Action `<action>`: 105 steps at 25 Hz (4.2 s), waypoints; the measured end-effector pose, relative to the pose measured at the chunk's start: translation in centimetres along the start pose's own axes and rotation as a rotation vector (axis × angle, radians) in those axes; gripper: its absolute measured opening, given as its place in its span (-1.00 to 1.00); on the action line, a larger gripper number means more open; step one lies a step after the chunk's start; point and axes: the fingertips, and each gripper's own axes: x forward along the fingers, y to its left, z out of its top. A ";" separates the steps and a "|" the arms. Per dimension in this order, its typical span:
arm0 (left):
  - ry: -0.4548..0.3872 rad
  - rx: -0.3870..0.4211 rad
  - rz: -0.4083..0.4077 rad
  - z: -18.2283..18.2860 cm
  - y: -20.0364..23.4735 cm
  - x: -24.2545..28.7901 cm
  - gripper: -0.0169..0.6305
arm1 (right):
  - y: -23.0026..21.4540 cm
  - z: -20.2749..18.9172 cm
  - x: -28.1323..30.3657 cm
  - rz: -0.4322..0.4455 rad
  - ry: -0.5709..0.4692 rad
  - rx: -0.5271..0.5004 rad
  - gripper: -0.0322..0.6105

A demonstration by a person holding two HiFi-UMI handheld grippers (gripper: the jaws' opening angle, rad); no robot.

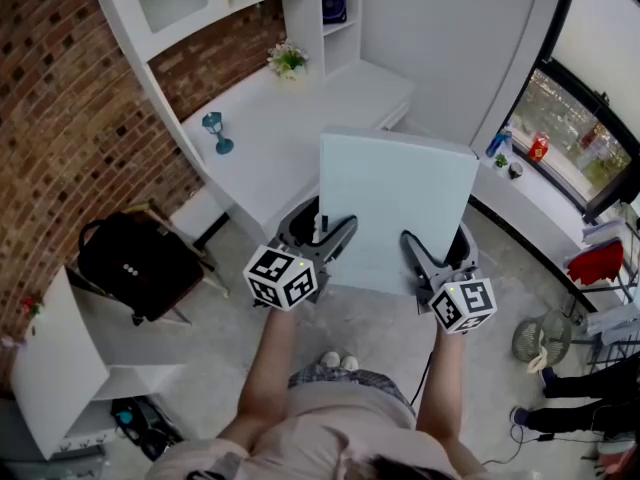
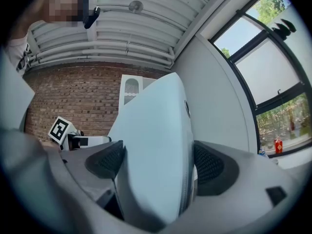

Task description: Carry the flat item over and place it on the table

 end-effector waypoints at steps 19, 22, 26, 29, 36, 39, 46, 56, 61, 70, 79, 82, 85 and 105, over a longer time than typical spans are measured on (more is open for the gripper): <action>0.031 0.011 -0.046 -1.1 3.9 3.3 0.06 | -1.9 -2.2 3.5 -0.055 -0.014 0.016 0.52; 0.031 0.008 -0.045 -1.1 4.7 4.5 0.06 | -2.8 -2.2 4.6 -0.056 -0.012 0.017 0.52; 0.033 0.007 -0.046 -1.3 5.8 6.5 0.06 | -4.5 -2.6 6.1 -0.058 -0.010 0.030 0.52; 0.038 0.007 -0.045 -1.6 6.9 8.4 0.06 | -6.1 -3.0 7.7 -0.053 -0.009 0.038 0.52; 0.046 0.017 -0.007 -2.0 11.4 15.7 0.06 | -12.3 -4.1 14.4 -0.022 -0.003 0.066 0.52; 0.030 0.034 0.022 -1.9 14.4 20.6 0.06 | -16.4 -4.5 19.1 0.007 -0.012 0.084 0.52; -0.019 0.060 0.118 0.7 23.4 36.0 0.06 | -28.7 -2.9 34.2 0.110 -0.023 0.088 0.51; -0.040 0.033 0.333 3.4 34.9 45.8 0.06 | -35.7 -2.3 51.9 0.315 0.043 0.091 0.52; -0.056 0.029 0.437 3.7 39.4 45.7 0.06 | -35.0 -3.7 57.8 0.414 0.071 0.104 0.51; -0.097 0.053 0.626 6.4 43.5 39.6 0.06 | -28.2 -4.2 63.6 0.611 0.093 0.136 0.51; -0.142 0.041 0.772 7.5 46.4 31.6 0.06 | -19.4 -5.6 66.6 0.763 0.149 0.161 0.51; -0.148 0.019 0.825 7.1 47.4 28.9 0.06 | -16.7 -6.7 67.4 0.814 0.187 0.161 0.51; -0.151 -0.007 0.874 6.5 48.6 26.6 0.06 | -14.2 -8.1 68.4 0.851 0.224 0.158 0.52; -0.062 -0.243 1.080 -3.7 57.4 18.9 0.06 | -6.3 -22.4 73.6 0.962 0.613 0.144 0.51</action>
